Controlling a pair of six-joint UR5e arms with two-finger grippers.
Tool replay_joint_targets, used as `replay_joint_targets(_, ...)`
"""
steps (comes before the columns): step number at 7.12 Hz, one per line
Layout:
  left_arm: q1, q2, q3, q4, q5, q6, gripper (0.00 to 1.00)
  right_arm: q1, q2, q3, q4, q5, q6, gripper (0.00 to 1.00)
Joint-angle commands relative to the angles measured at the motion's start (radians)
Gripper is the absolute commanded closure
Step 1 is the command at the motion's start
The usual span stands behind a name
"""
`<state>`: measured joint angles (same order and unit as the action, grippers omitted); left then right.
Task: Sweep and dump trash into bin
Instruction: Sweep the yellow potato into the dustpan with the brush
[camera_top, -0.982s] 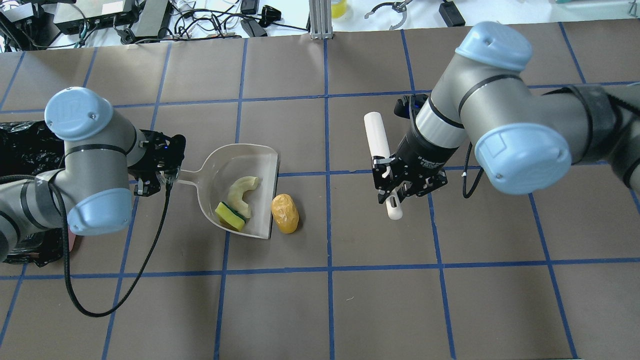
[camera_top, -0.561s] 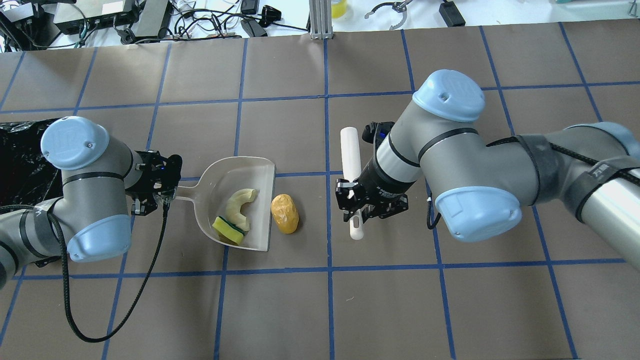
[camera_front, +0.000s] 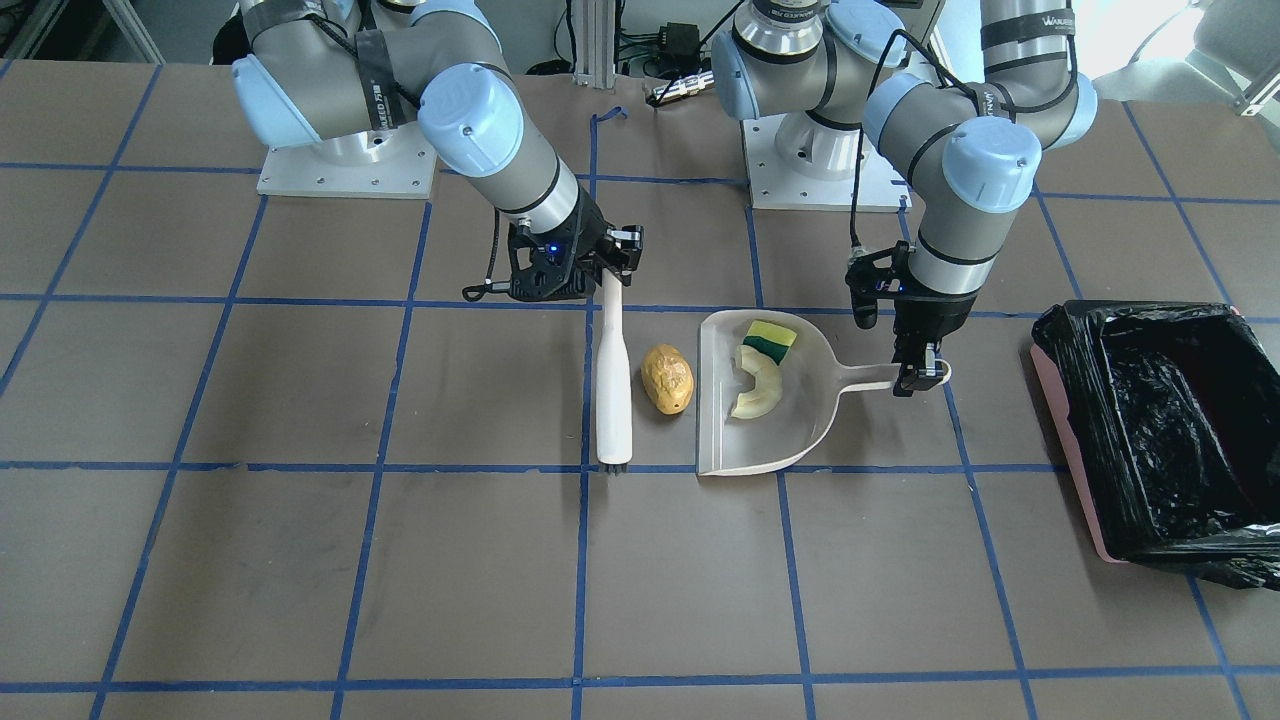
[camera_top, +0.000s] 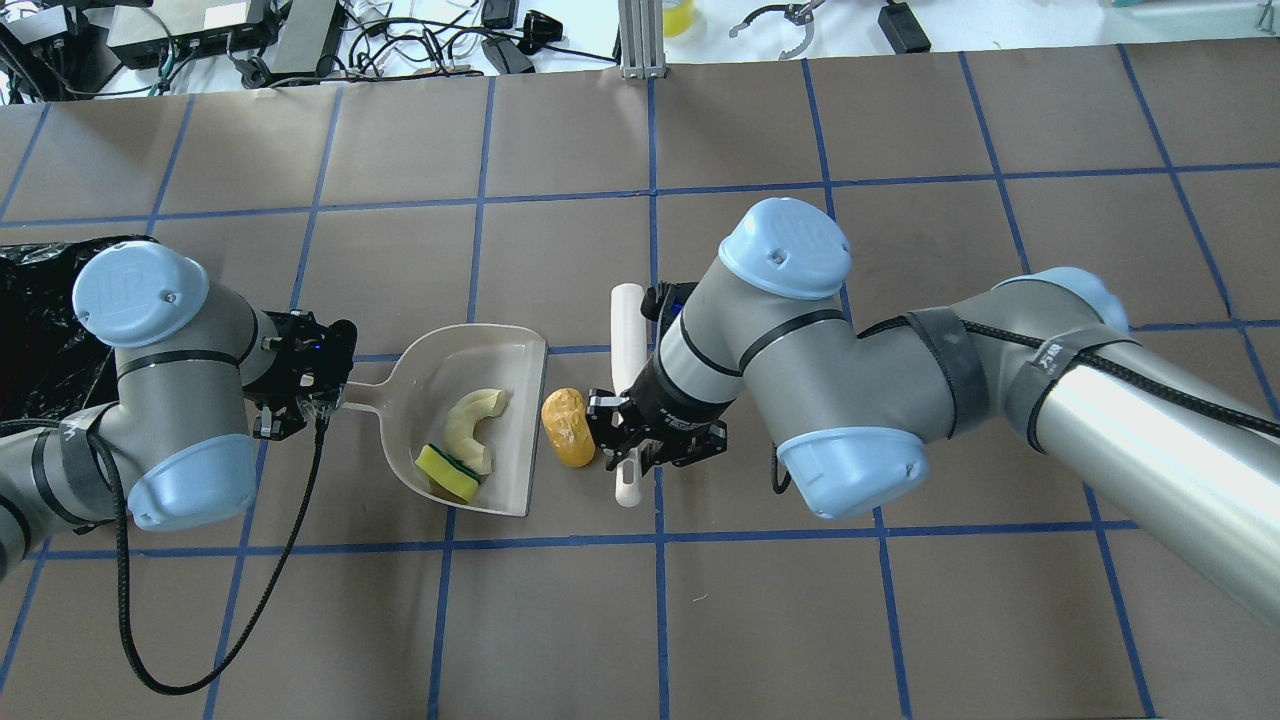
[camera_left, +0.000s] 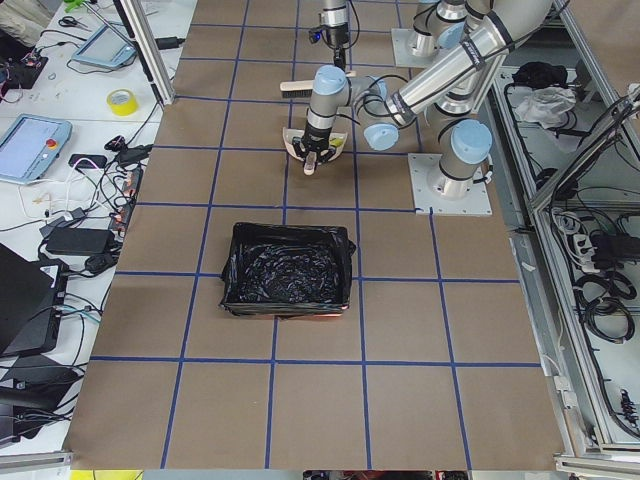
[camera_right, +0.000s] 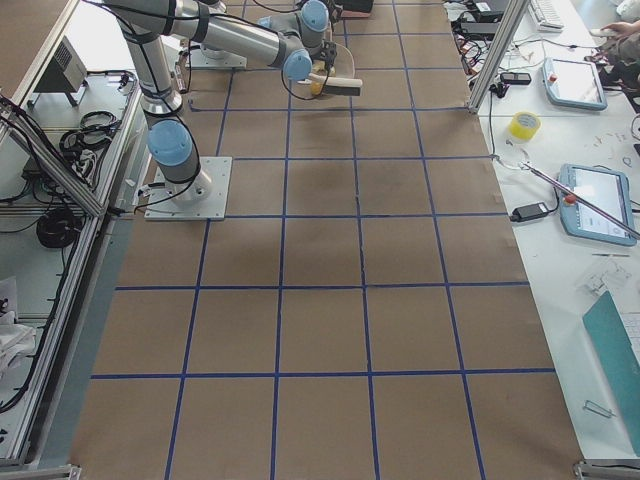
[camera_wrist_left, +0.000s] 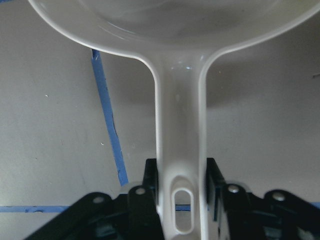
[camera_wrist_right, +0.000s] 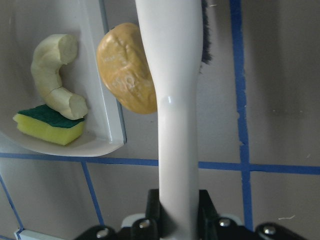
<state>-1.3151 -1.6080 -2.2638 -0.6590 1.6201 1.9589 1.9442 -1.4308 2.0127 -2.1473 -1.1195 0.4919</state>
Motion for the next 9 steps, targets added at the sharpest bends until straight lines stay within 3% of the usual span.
replay_joint_targets(1,-0.006,-0.001,-0.002,-0.001,0.001,-0.002,1.00,0.057,0.052,0.003,-0.090,0.007,0.037,1.00)
replay_joint_targets(4,-0.006,-0.003,0.001,-0.001,0.006,-0.002,1.00,0.088,0.066,0.001,-0.108,0.010,0.068,1.00)
replay_joint_targets(8,-0.006,-0.003,0.001,-0.001,0.007,0.002,1.00,0.195,0.145,-0.014,-0.308,0.009,0.212,1.00)
replay_joint_targets(9,-0.006,-0.003,0.001,-0.001,0.007,0.002,1.00,0.203,0.147,-0.034,-0.307,0.010,0.235,1.00)
